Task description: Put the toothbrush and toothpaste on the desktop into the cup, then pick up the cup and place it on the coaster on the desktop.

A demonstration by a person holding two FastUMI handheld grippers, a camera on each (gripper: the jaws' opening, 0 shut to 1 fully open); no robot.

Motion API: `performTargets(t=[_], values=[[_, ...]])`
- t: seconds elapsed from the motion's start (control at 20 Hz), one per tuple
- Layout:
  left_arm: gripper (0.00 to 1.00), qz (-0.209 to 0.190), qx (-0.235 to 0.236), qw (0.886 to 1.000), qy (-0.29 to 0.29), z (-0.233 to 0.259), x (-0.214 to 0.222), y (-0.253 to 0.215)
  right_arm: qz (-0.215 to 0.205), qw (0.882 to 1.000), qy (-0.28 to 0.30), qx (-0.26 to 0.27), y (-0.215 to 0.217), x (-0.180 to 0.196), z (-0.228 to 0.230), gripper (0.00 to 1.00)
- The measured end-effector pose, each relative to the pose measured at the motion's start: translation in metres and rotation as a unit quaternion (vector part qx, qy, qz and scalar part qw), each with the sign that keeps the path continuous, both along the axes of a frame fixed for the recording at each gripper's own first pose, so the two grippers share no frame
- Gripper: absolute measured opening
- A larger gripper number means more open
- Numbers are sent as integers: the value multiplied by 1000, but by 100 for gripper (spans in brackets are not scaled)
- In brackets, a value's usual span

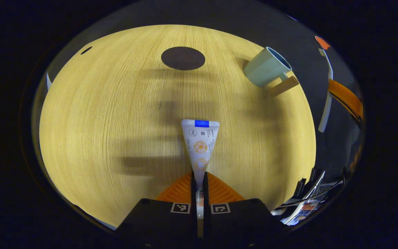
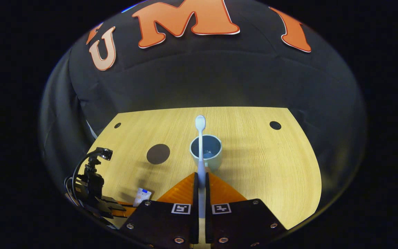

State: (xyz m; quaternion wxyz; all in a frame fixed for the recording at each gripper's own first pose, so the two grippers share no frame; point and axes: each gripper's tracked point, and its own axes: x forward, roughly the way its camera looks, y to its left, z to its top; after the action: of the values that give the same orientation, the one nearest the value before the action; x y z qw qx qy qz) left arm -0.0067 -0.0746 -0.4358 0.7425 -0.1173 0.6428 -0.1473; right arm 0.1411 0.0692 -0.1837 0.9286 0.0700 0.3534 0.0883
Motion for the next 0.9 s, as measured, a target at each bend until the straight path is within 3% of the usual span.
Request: performTargets(t=[0.05,0.1,0.45,0.9], values=[[7,2,5,1000,-5,-1,3,6,-5,1000,-11,4,-3,7,2,3],[7,3,8,1000,-14,1,8,12,-10,1000,-23,10,-6,16,4,8],[7,15,20,999,-43,19,35,46,-35,989,-136,48,-23,68,48,8],[7,42,20,998,-52,45,98,90,3,959,-278,56,-11,113,88,7]])
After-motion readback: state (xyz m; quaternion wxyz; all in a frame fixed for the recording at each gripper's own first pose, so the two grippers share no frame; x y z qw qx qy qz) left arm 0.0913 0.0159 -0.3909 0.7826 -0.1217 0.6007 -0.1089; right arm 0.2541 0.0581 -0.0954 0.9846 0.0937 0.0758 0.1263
